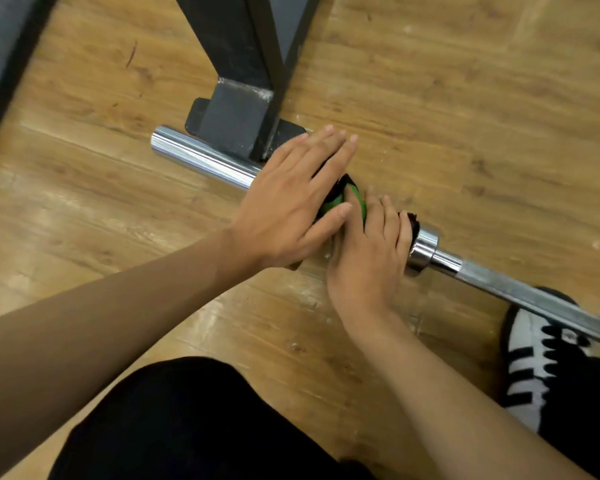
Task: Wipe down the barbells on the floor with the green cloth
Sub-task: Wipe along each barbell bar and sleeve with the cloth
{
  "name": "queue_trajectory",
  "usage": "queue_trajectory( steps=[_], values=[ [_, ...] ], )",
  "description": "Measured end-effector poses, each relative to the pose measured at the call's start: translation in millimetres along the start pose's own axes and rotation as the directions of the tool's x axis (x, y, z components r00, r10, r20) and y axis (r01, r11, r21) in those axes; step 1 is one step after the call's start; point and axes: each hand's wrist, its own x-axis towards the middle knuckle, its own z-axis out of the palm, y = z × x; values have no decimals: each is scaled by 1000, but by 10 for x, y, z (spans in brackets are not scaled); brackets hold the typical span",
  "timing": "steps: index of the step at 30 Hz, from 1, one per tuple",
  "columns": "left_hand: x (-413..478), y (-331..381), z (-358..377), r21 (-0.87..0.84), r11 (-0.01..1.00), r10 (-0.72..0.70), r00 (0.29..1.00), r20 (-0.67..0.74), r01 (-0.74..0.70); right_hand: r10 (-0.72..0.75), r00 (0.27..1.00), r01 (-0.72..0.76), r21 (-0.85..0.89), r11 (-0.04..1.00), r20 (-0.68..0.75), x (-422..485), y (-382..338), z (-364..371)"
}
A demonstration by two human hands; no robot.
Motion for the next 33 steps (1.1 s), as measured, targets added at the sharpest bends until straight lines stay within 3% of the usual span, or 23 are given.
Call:
queue_trajectory(
  steps=[7,11,14,18,22,26,30,33],
  values=[
    [57,-79,-31,-46,999,-8,1000,24,9,-45,993,42,-34,999,-113,330,82,-26],
    [-195,-262,-173,55,998,-6,997,76,2,29,987,-1,174,985,-160,456,-80,-302],
    [-487,-426,-286,65,989,-137,988,68,133,-20,975,95,330,939,-222,443,-312,-693],
    [-735,-580,-439,19,962,-271,963,-7,271,-176,954,262,389,883,-243,492,-854,-1002],
    [-824,-705,-477,-26,934,-357,925,-132,357,-283,951,310,341,887,-127,711,-1295,-783],
    [-866,-843,-334,-113,885,-466,860,-209,452,-253,964,252,15,968,86,931,-1406,-349],
    [-790,-956,-23,-143,920,-383,913,-141,364,-212,894,305,-190,933,395,1006,-1376,-33],
    [-712,-974,129,-177,928,-348,933,-95,328,-135,827,339,-292,894,546,1040,-1352,-19]
  ],
)
